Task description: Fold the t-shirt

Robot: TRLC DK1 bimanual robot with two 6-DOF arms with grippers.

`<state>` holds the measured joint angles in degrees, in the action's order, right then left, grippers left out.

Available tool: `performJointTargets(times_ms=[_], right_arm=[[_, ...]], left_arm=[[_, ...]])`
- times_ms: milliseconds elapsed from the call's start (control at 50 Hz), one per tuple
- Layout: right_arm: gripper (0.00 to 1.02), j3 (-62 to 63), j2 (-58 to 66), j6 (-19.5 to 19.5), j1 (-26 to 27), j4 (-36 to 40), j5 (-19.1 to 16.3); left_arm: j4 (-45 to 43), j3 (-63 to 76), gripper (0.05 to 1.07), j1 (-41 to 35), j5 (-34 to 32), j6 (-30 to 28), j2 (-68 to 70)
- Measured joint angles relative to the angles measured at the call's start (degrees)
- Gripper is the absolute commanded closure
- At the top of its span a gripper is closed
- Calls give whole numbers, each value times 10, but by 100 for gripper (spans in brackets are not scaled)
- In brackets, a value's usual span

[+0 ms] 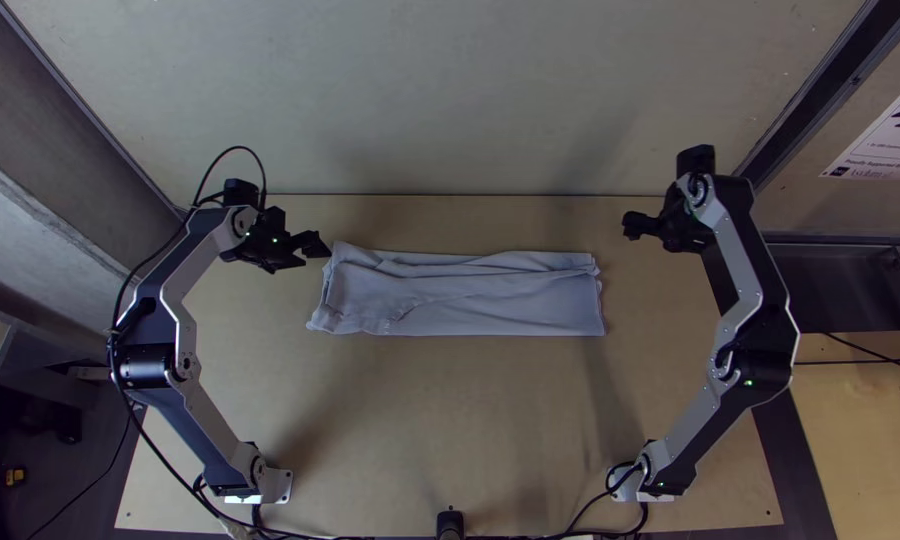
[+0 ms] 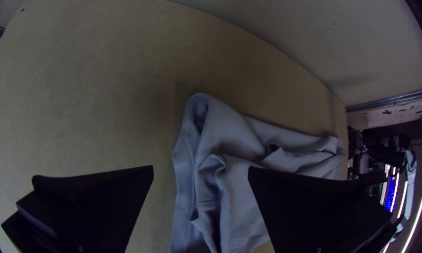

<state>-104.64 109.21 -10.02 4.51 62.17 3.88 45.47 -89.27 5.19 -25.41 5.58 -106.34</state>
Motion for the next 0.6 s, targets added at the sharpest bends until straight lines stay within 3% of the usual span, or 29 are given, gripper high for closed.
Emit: performJointTargets(times_ms=[600], right_arm=[[4, -2, -137, 45, 49, 0, 2]], left_arm=[[-8, 85, 10, 78, -184, -20, -6]])
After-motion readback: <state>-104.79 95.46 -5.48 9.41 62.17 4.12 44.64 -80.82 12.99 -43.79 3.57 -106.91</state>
